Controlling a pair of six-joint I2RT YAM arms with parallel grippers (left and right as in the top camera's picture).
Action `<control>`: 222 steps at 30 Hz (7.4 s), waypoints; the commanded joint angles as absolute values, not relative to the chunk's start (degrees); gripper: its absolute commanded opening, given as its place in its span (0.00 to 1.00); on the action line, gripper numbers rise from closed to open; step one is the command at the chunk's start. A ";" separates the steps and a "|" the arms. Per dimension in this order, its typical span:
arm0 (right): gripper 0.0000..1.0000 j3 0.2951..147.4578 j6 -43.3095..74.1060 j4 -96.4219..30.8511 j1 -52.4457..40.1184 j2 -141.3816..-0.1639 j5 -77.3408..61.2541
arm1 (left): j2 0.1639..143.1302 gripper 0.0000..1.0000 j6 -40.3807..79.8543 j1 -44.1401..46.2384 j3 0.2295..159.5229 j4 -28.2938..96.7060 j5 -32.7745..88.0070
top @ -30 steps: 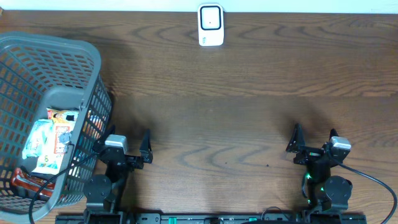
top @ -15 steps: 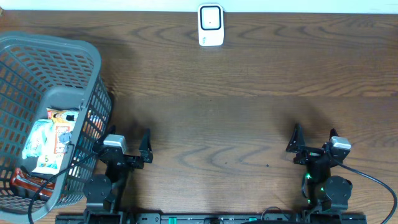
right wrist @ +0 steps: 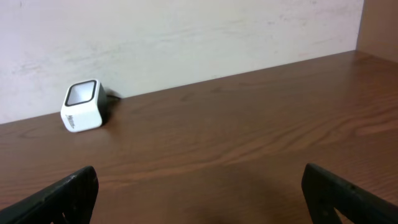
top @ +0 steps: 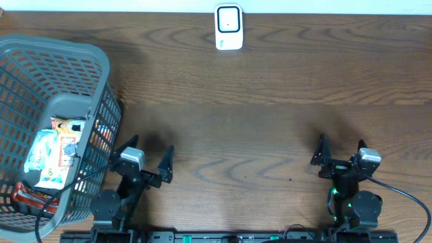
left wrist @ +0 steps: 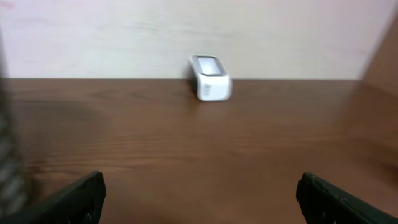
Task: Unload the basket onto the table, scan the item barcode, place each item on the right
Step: 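Move the left gripper into the grey basket toward the teal bottle, then grasp the teal bottle with the left gripper and lift it out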
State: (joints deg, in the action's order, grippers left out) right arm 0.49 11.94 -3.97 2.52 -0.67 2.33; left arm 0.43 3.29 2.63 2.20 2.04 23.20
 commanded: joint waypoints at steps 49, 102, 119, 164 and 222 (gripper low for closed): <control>0.99 0.32 11.53 -4.03 2.20 -0.38 2.61 | 66.48 0.98 34.48 -6.00 89.65 60.51 -6.52; 0.99 0.32 11.53 -4.03 2.20 -0.38 2.61 | 93.23 0.98 47.72 -25.91 75.11 78.00 -1.93; 0.99 0.32 11.53 -4.03 2.20 -0.38 2.61 | 93.10 0.61 46.30 -25.91 70.81 75.50 -2.15; 0.99 0.32 11.53 -4.03 2.20 -0.38 2.61 | 89.49 0.98 54.11 -25.96 80.18 83.50 -1.69; 0.99 0.32 11.53 -4.03 2.20 -0.38 2.61 | 59.75 0.44 51.37 -25.63 96.99 62.33 23.68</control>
State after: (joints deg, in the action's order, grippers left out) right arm 0.45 11.92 -3.92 2.52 -0.69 2.33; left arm 63.31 51.62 -25.93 94.91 66.17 10.90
